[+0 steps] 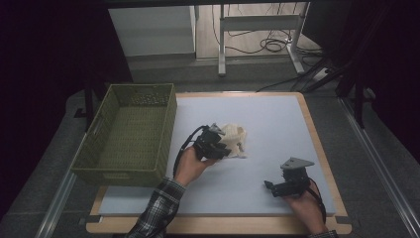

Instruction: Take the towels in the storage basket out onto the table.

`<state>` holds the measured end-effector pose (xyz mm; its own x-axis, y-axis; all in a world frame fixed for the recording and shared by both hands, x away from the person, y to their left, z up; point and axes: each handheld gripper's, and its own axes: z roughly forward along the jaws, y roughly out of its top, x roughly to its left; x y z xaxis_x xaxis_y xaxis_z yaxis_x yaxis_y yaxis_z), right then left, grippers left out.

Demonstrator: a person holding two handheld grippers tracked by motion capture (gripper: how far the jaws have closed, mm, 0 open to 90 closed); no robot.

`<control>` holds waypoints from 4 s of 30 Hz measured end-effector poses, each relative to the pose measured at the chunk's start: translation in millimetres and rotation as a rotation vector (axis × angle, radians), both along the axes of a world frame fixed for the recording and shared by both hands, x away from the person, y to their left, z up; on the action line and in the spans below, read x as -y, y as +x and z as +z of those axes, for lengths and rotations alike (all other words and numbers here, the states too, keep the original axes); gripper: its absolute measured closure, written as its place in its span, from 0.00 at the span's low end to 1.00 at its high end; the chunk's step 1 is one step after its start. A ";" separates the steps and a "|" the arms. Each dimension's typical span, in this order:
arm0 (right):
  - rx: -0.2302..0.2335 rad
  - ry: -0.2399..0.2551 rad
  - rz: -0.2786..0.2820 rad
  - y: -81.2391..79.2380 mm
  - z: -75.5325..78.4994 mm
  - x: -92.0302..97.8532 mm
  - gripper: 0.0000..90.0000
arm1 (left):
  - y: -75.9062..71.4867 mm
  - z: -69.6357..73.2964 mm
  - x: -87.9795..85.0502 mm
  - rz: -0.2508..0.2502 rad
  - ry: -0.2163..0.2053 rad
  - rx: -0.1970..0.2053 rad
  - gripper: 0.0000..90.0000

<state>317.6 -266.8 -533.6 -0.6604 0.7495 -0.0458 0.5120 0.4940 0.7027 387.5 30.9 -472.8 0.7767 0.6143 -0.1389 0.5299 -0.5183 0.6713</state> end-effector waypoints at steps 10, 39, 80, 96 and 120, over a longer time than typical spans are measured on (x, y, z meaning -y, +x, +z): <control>-0.001 0.001 0.001 0.0 0.0 0.1 0.03 | 44.0 -33.1 28.8 0.088 0.125 0.002 0.75; -0.050 0.022 0.112 18.6 14.8 -35.6 0.66 | 21.1 -4.3 -54.1 0.245 -0.036 0.037 0.97; -0.038 0.051 0.094 10.7 50.3 -8.1 0.98 | -56.5 -19.7 -74.4 0.280 -0.135 0.100 0.96; -0.089 0.077 0.104 -42.9 30.5 28.2 0.87 | -140.0 -50.4 -104.1 0.281 -0.217 0.042 0.72; -0.061 0.108 0.062 62.3 24.4 -7.9 0.75 | -76.4 -62.6 -49.8 0.144 -0.040 0.058 0.49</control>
<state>380.0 -259.0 -509.2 -0.7049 0.7053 0.0748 0.5261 0.4493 0.7221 311.1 80.7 -535.3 0.6881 0.7151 -0.1232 0.5569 -0.4116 0.7214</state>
